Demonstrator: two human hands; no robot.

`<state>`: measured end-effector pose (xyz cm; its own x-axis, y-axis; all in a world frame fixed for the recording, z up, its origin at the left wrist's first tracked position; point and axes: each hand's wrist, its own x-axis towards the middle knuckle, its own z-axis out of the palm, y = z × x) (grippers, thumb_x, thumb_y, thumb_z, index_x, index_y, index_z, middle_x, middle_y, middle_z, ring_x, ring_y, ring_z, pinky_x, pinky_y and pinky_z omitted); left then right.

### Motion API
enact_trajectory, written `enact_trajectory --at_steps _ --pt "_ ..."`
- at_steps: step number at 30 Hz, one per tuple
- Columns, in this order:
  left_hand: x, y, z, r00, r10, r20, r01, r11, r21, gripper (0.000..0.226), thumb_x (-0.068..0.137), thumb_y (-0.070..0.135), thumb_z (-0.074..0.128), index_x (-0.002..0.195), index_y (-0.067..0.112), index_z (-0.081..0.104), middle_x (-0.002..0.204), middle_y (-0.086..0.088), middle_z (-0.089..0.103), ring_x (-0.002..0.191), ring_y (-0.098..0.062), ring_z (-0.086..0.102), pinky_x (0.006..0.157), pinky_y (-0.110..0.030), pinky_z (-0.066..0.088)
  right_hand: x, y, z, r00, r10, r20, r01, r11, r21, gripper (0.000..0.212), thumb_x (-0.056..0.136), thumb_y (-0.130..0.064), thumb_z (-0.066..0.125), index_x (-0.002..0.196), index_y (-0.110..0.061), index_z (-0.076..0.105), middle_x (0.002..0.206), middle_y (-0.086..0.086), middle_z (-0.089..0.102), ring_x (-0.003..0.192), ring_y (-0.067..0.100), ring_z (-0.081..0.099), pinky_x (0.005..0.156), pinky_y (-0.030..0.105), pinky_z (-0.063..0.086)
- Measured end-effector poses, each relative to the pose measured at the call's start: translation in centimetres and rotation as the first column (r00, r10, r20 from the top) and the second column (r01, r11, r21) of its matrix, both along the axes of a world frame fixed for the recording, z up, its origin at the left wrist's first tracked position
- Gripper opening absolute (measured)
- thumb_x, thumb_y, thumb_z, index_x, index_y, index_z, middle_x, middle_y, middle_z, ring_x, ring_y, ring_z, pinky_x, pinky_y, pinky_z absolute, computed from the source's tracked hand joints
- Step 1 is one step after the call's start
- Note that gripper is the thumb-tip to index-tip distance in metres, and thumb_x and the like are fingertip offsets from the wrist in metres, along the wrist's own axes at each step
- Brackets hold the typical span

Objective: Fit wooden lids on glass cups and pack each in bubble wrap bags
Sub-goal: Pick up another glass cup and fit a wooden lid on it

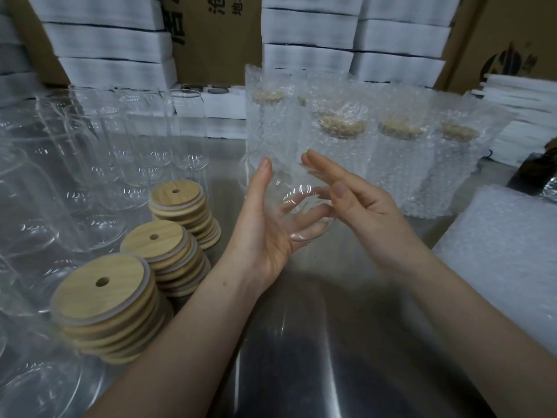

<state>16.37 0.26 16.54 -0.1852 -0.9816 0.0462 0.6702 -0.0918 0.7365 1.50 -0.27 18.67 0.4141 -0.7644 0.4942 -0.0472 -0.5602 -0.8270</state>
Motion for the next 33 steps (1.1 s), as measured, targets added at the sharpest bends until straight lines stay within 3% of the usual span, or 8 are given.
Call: enact_trajectory --at_steps 5,10,13,17,20,26,30,33 --pt "0.6 -0.2 0.1 0.998 -0.064 -0.024 0.064 0.998 0.0 0.082 0.081 0.068 0.051 0.142 0.013 0.046 0.123 -0.025 0.065 0.103 -0.034 0.067 0.102 -0.044 0.046 -1.1 -0.7 0.2 0.991 0.085 -0.107 -0.081 0.996 0.043 0.046 0.089 -0.028 0.059 0.134 -0.032 0.048 0.122 -0.021 0.066 0.133 0.005 0.048 0.116 0.041 0.035" --pt "0.6 0.0 0.2 0.981 -0.12 -0.154 0.131 0.989 0.061 0.077 0.088 0.068 0.046 0.141 0.011 0.047 0.121 -0.029 0.065 0.091 -0.036 0.072 0.068 -0.038 0.061 -1.1 -0.8 0.1 0.994 0.082 -0.073 -0.083 0.997 -0.009 0.064 0.068 -0.024 0.081 0.123 -0.049 0.061 0.135 -0.022 0.057 0.101 0.007 0.058 0.086 0.023 0.052" --pt "0.1 0.1 0.3 0.97 -0.105 -0.218 0.13 0.986 0.104 0.075 0.087 0.067 0.049 0.131 0.006 0.056 0.127 -0.031 0.06 0.09 -0.034 0.071 0.072 -0.041 0.061 -0.5 -0.4 -0.1 0.994 -0.022 -0.104 0.011 0.994 -0.106 0.072 0.06 -0.033 0.084 0.124 -0.05 0.056 0.132 -0.028 0.054 0.089 0.008 0.057 0.081 0.026 0.054" --pt "-0.5 0.0 0.0 0.968 -0.074 -0.239 0.106 0.986 0.125 0.068 0.088 0.067 0.05 0.113 0.005 0.063 0.105 -0.024 0.068 0.095 -0.034 0.071 0.087 -0.044 0.058 0.2 0.0 -0.5 0.971 -0.193 -0.14 0.145 0.945 -0.293 0.075 0.057 -0.046 0.083 0.123 -0.045 0.047 0.118 -0.032 0.051 0.077 0.009 0.055 0.076 0.024 0.05" --pt "-0.9 0.4 0.0 0.965 -0.103 -0.241 0.135 0.983 0.121 0.07 0.088 0.068 0.05 0.108 0.002 0.064 0.106 -0.022 0.07 0.099 -0.032 0.071 0.089 -0.043 0.057 0.8 0.5 -0.8 0.948 -0.302 -0.097 0.254 0.907 -0.337 0.078 0.051 -0.059 0.081 0.117 -0.044 0.043 0.117 -0.032 0.051 0.085 0.005 0.058 0.079 0.02 0.048" --pt "-1.9 1.1 0.6 0.947 -0.094 -0.307 0.141 0.981 0.133 0.068 0.089 0.06 0.056 0.118 -0.001 0.057 0.115 -0.023 0.062 0.096 -0.031 0.071 0.077 -0.038 0.061 1.6 1.0 -0.8 0.927 -0.376 -0.006 0.36 0.893 -0.269 0.076 0.045 -0.063 0.08 0.107 -0.043 0.04 0.115 -0.017 0.055 0.101 0.015 0.062 0.087 0.047 0.053" --pt "-1.7 0.9 0.6 0.979 -0.068 -0.191 0.094 0.987 0.132 0.072 0.091 0.064 0.048 0.133 0.005 0.055 0.123 -0.019 0.061 0.09 -0.026 0.071 0.064 -0.033 0.06 2.0 1.1 -0.8 0.916 -0.398 0.055 0.401 0.892 -0.207 0.066 0.048 -0.063 0.079 0.101 -0.045 0.044 0.113 -0.017 0.059 0.093 0.018 0.064 0.083 0.05 0.053" --pt "-1.5 0.6 0.1 0.989 -0.077 -0.127 0.087 0.993 0.08 0.067 0.093 0.066 0.041 0.113 0.008 0.068 0.107 -0.016 0.068 0.091 -0.024 0.07 0.066 -0.031 0.059 2.2 1.1 -0.9 0.908 -0.412 0.075 0.418 0.887 -0.196 0.059 0.054 -0.064 0.076 0.099 -0.044 0.045 0.111 -0.02 0.06 0.087 0.013 0.064 0.077 0.044 0.053"
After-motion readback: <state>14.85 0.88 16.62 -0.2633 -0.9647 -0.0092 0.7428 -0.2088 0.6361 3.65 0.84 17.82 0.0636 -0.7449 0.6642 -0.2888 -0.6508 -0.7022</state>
